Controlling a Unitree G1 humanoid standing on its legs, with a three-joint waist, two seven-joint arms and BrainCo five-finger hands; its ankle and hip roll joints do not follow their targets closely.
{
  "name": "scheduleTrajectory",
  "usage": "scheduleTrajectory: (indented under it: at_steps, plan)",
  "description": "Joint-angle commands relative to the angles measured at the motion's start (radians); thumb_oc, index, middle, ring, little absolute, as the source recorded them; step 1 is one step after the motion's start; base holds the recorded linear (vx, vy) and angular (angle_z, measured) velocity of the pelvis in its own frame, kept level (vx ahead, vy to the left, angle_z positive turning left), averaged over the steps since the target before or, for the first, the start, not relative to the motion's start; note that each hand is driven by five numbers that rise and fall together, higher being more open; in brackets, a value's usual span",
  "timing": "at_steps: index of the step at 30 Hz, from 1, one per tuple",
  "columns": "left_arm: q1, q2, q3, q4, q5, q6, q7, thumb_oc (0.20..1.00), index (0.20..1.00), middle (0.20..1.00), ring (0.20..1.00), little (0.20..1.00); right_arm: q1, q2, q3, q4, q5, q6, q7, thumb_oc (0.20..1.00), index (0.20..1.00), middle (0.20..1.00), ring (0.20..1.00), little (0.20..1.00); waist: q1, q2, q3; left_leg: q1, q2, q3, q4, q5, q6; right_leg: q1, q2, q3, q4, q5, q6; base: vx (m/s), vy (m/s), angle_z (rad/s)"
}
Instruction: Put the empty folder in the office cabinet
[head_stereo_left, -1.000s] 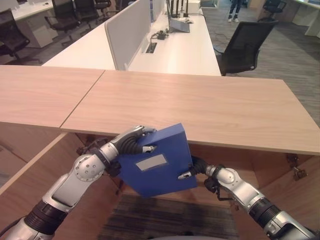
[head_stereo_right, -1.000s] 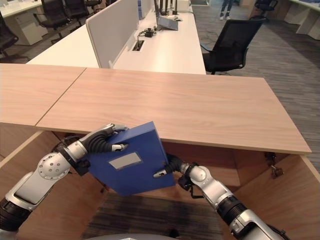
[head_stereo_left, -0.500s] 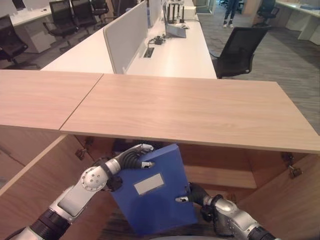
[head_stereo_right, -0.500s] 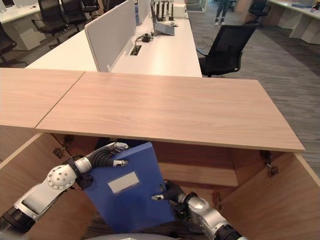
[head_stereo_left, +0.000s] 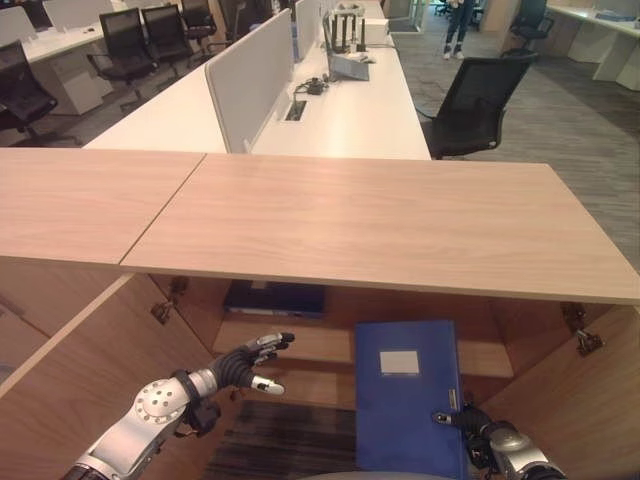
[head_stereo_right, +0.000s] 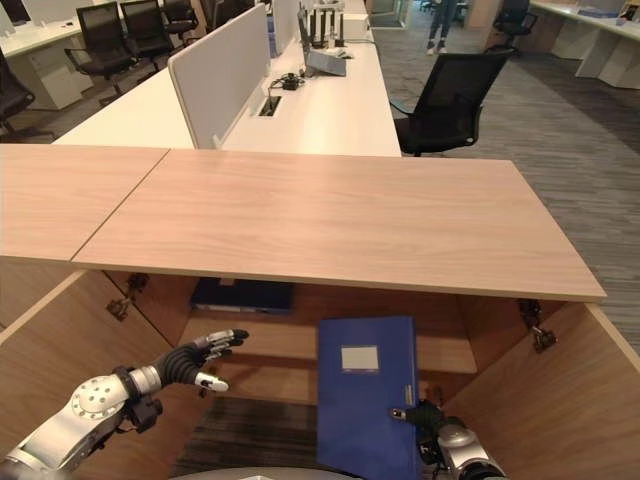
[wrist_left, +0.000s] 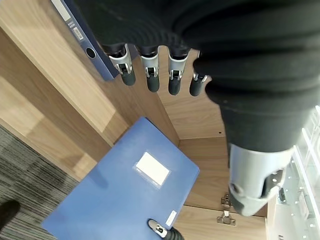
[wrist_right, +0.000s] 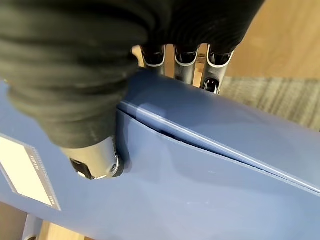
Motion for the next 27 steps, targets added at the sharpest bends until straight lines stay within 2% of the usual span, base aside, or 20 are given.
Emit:
scheduleTrajectory:
  at_steps: [1, 7, 8, 10, 12, 13, 15, 16, 17, 19, 20, 21, 23, 24, 27]
  plan:
    - [-0.036, -0.008, 0.062, -0.061, 0.012, -0.024, 0.006, 1.000, 1.000, 1.000, 1.000, 1.000, 0.027, 0.055, 0.093, 0.017, 0.027, 0.012, 0.040, 0.200, 0.200, 0.200, 0.200, 0.200, -0.007, -0.038, 0.019, -0.020, -0.013, 0.002, 0.003, -0.068, 0.005, 0.064, -0.018, -0.013, 0.008, -0.116, 0.069, 0.00, 0.000, 0.00]
    - [0.012, -0.039, 0.089, 0.018, 0.073, 0.002, 0.009, 1.000, 1.000, 1.000, 1.000, 1.000, 0.039, 0.073, 0.016, -0.011, 0.159, 0.013, 0.033, 0.200, 0.200, 0.200, 0.200, 0.200, -0.010, -0.028, 0.029, -0.021, -0.012, -0.002, 0.003, -0.068, 0.005, 0.061, -0.020, -0.016, 0.008, -0.118, 0.070, 0.01, -0.003, 0.02]
    - [0.018, -0.047, 0.089, 0.037, 0.093, 0.006, 0.010, 1.000, 1.000, 1.000, 1.000, 1.000, 0.040, 0.077, -0.009, -0.030, 0.211, 0.009, 0.028, 0.200, 0.200, 0.200, 0.200, 0.200, -0.012, -0.025, 0.030, -0.022, -0.013, -0.002, 0.003, -0.068, 0.005, 0.060, -0.020, -0.015, 0.008, -0.119, 0.071, 0.04, 0.006, 0.01]
    - [0.038, -0.084, 0.089, 0.120, 0.146, 0.027, 0.024, 1.000, 1.000, 1.000, 1.000, 1.000, 0.038, 0.097, -0.097, -0.114, 0.437, -0.005, 0.002, 0.200, 0.200, 0.200, 0.200, 0.200, -0.019, -0.012, 0.046, -0.021, -0.012, 0.000, 0.003, -0.073, 0.005, 0.062, -0.023, -0.014, 0.008, -0.117, 0.071, 0.04, 0.012, -0.01]
    - [0.051, -0.107, 0.084, 0.166, 0.152, 0.045, 0.037, 1.000, 1.000, 1.000, 1.000, 1.000, 0.024, 0.118, -0.142, -0.163, 0.572, -0.020, -0.019, 0.200, 0.200, 0.200, 0.200, 0.200, -0.022, -0.002, 0.056, -0.038, -0.014, 0.006, 0.003, -0.069, 0.007, 0.045, -0.027, -0.015, 0.008, -0.108, 0.072, -0.02, 0.030, -0.05]
    - [0.053, -0.142, 0.078, 0.246, 0.149, 0.051, 0.059, 1.000, 1.000, 1.000, 1.000, 1.000, 0.011, 0.126, -0.160, -0.223, 0.657, -0.036, -0.035, 0.200, 0.200, 0.200, 0.200, 0.200, -0.026, 0.005, 0.074, -0.050, -0.014, 0.012, 0.003, -0.064, 0.010, 0.029, -0.027, -0.013, 0.014, -0.105, 0.069, -0.06, 0.043, -0.11]
    - [0.046, -0.172, 0.071, 0.307, 0.142, 0.052, 0.081, 1.000, 1.000, 1.000, 1.000, 1.000, 0.001, 0.130, -0.165, -0.266, 0.698, -0.047, -0.046, 0.200, 0.200, 0.200, 0.200, 0.200, -0.028, 0.009, 0.092, -0.063, -0.013, 0.017, 0.003, -0.057, 0.013, 0.007, -0.029, -0.009, 0.030, -0.108, 0.067, -0.17, 0.048, -0.21]
    - [-0.005, -0.306, 0.070, 0.553, 0.045, 0.055, 0.163, 1.000, 1.000, 1.000, 1.000, 1.000, -0.065, 0.130, -0.162, -0.383, 0.809, -0.105, -0.081, 0.200, 0.200, 0.200, 0.200, 0.200, -0.031, 0.024, 0.159, -0.161, -0.014, 0.040, 0.020, -0.028, 0.022, -0.121, -0.038, 0.005, 0.090, -0.108, 0.057, -0.34, 0.064, -0.24]
    - [-0.033, -0.341, 0.078, 0.633, 0.019, 0.052, 0.195, 1.000, 1.000, 1.000, 1.000, 1.000, -0.094, 0.130, -0.157, -0.408, 0.833, -0.123, -0.091, 0.200, 0.200, 0.200, 0.200, 0.200, -0.032, 0.026, 0.173, -0.213, -0.013, 0.044, 0.042, -0.025, 0.024, -0.173, -0.041, 0.009, 0.112, -0.108, 0.053, -0.53, 0.058, -0.40]
    - [-0.134, -0.447, 0.133, 0.853, -0.080, 0.027, 0.333, 1.000, 1.000, 1.000, 1.000, 1.000, -0.229, 0.149, -0.139, -0.480, 0.910, -0.208, -0.149, 0.200, 0.200, 0.200, 0.200, 0.200, -0.028, 0.016, 0.225, -0.440, -0.006, 0.052, 0.153, -0.019, 0.026, -0.369, -0.059, 0.010, 0.195, -0.105, 0.038, -0.40, -0.017, -0.19]
    - [-0.150, -0.455, 0.144, 0.882, -0.075, 0.018, 0.360, 1.000, 1.000, 1.000, 1.000, 1.000, -0.267, 0.145, -0.140, -0.485, 0.928, -0.225, -0.158, 0.200, 0.200, 0.200, 0.200, 0.200, -0.025, 0.016, 0.231, -0.491, -0.010, 0.053, 0.186, -0.022, 0.027, -0.413, -0.063, 0.008, 0.216, -0.108, 0.033, -0.15, -0.021, 0.22]
    - [-0.170, -0.460, 0.149, 0.928, -0.041, 0.019, 0.388, 1.000, 1.000, 1.000, 1.000, 1.000, -0.324, 0.137, -0.144, -0.482, 0.942, -0.251, -0.175, 0.200, 0.200, 0.200, 0.200, 0.200, -0.020, 0.016, 0.233, -0.548, -0.010, 0.044, 0.239, -0.056, 0.020, -0.462, -0.069, 0.015, 0.259, -0.137, 0.033, -0.03, 0.001, 0.11]
    - [-0.176, -0.456, 0.166, 0.969, 0.001, 0.024, 0.420, 1.000, 1.000, 1.000, 1.000, 1.000, -0.377, 0.118, -0.138, -0.520, 0.945, -0.283, -0.197, 0.200, 0.200, 0.200, 0.200, 0.200, -0.015, 0.014, 0.255, -0.646, -0.002, 0.044, 0.341, -0.092, 0.026, -0.548, -0.085, 0.023, 0.345, -0.166, 0.021, -0.04, 0.018, -0.08]
    - [-0.177, -0.449, 0.176, 0.970, 0.036, 0.017, 0.439, 1.000, 1.000, 1.000, 1.000, 1.000, -0.378, 0.116, -0.143, -0.553, 0.953, -0.301, -0.195, 0.200, 0.200, 0.200, 0.200, 0.200, -0.012, 0.016, 0.264, -0.715, -0.004, 0.044, 0.422, -0.124, 0.034, -0.624, -0.096, 0.029, 0.437, -0.197, 0.012, -0.07, 0.032, -0.06]
    - [-0.191, -0.448, 0.187, 0.997, 0.057, 0.009, 0.455, 1.000, 1.000, 1.000, 1.000, 1.000, -0.375, 0.119, -0.149, -0.578, 0.961, -0.316, -0.193, 0.200, 0.200, 0.200, 0.200, 0.200, -0.012, 0.013, 0.269, -0.776, -0.007, 0.046, 0.488, -0.143, 0.038, -0.683, -0.110, 0.029, 0.508, -0.221, 0.007, -0.03, 0.012, 0.14]
